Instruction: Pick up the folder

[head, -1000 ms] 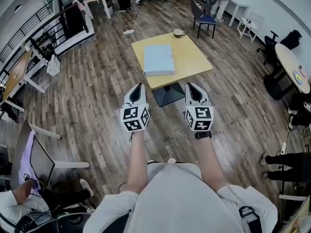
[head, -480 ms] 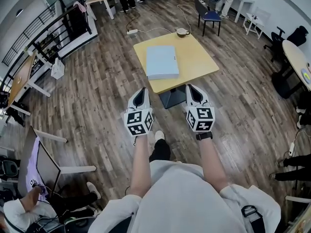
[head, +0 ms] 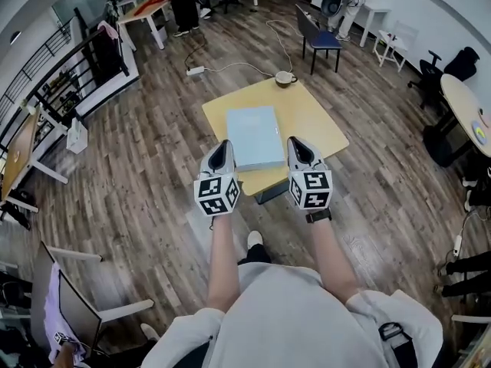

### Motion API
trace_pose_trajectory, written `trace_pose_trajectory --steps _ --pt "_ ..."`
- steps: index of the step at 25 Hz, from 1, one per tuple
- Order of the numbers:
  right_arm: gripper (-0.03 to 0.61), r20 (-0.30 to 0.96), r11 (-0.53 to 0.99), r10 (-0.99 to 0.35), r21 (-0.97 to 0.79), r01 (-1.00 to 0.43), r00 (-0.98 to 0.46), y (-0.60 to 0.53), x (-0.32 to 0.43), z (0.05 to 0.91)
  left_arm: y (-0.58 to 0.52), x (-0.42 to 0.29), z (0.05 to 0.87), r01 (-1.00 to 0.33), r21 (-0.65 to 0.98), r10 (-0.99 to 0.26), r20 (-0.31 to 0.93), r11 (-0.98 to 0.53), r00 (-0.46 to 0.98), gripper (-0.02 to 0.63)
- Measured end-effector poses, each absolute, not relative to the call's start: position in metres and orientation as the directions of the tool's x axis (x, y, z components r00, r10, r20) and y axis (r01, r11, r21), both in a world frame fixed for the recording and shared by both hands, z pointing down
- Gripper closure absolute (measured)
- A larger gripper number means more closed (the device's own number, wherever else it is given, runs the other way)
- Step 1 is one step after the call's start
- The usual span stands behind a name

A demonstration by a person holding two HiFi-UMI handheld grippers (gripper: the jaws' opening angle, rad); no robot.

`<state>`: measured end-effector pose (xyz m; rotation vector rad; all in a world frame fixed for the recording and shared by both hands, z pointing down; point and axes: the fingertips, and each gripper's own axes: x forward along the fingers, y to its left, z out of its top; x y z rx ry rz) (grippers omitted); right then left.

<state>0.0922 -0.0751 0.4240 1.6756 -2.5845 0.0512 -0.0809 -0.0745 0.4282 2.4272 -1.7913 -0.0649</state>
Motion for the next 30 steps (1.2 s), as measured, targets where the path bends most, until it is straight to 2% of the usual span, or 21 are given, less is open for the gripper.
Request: trace_pose_trajectory --steps 9,12,16,30 --pt "0.566 0.135 0.437 -0.891 0.007 -0.899 -0.433 -0.192 0.024 0.448 -0.192 -0.130 0.447 -0.925 0.145 -0.924 0.105 -0.352 0.368 0.604" --pt "0.566 0.151 0.420 -0.897 -0.001 -0.907 -0.416 -0.220 0.019 0.450 -0.215 -0.139 0.452 -0.908 0.157 -0.902 0.138 -0.389 0.410 0.604" --pt "0.566 0.178 0.411 -0.898 0.004 -0.912 -0.403 -0.243 0.013 0.457 -0.243 -0.153 0.471 -0.907 0.209 -0.899 0.175 -0.365 0.402 0.603" --pt "0.566 0.401 0.354 -0.847 -0.066 -0.933 -0.350 -0.327 0.074 0.558 -0.315 -0.134 0.580 -0.898 0.330 -0.832 0.375 -0.292 0.408 0.601"
